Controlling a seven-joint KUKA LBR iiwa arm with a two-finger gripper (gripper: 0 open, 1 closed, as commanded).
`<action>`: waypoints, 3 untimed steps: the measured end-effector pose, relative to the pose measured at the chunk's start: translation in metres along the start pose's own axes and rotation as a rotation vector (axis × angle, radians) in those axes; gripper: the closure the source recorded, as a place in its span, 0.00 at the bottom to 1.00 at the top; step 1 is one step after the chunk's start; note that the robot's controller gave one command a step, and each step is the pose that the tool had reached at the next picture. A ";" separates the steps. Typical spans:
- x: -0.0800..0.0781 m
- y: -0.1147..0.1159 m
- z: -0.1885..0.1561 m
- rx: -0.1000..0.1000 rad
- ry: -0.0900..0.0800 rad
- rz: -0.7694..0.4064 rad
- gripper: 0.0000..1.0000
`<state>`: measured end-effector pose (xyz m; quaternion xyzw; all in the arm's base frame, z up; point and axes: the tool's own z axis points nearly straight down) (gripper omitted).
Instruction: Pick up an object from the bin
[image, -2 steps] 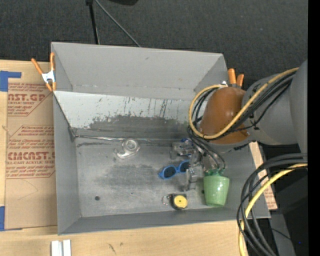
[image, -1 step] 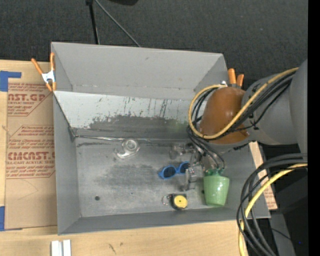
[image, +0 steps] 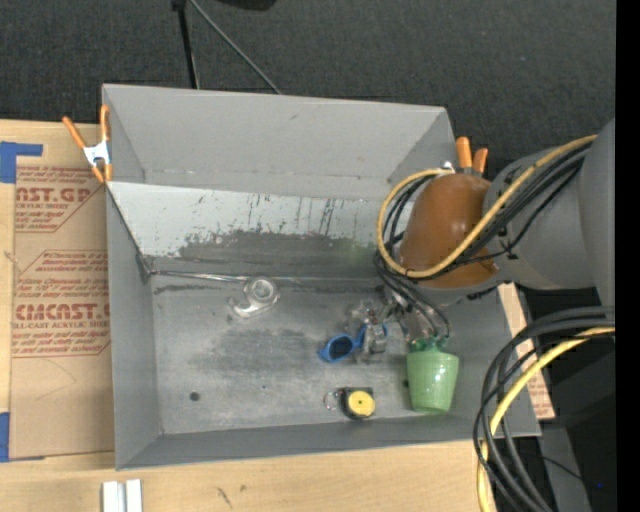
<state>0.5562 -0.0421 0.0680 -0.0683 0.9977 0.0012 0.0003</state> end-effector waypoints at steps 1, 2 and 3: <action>0.000 0.001 -0.004 0.001 -0.001 0.000 1.00; -0.002 0.001 -0.066 0.004 -0.007 0.000 1.00; -0.004 0.002 -0.088 0.004 -0.004 0.000 1.00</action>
Offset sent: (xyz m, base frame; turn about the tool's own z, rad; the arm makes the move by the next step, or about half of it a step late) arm 0.0000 0.0000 0.0042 0.0000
